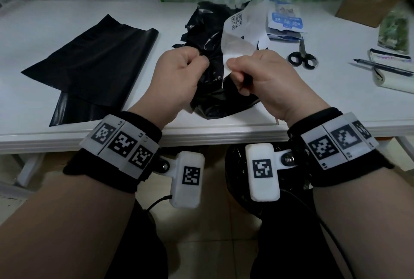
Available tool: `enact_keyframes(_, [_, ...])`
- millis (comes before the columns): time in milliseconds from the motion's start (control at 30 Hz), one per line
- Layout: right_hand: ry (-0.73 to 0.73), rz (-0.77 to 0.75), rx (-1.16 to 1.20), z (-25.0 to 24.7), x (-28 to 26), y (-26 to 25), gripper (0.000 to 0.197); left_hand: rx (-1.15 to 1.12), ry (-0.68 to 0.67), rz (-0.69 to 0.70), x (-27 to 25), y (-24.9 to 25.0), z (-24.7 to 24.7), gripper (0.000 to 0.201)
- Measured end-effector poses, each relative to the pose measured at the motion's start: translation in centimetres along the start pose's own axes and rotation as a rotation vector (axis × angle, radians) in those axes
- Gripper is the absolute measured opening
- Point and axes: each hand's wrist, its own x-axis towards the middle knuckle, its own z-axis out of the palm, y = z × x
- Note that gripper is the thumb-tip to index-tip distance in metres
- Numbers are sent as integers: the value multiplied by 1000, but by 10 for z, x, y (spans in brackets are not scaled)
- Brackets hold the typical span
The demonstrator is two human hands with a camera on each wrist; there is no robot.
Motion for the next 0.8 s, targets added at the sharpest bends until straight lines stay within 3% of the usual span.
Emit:
enact_keyframes(367, [-1, 49, 89, -8, -1, 1, 45, 152, -30, 43, 1, -2, -8, 46])
enact_keyframes(433, [6, 57, 78, -7, -1, 0, 45, 62, -88, -18, 0, -2, -10, 44])
enact_keyframes(533, [61, 95, 8, -4, -3, -3, 52, -29, -220, -95, -2, -1, -12, 58])
enact_keyframes(667, [140, 96, -104, 4, -3, -3, 50, -11, -240, -68, -3, -3, -10, 31])
enact_keyframes(800, [129, -20, -273, 7, -3, 6, 42, 9, -202, -78, -3, -2, -7, 35])
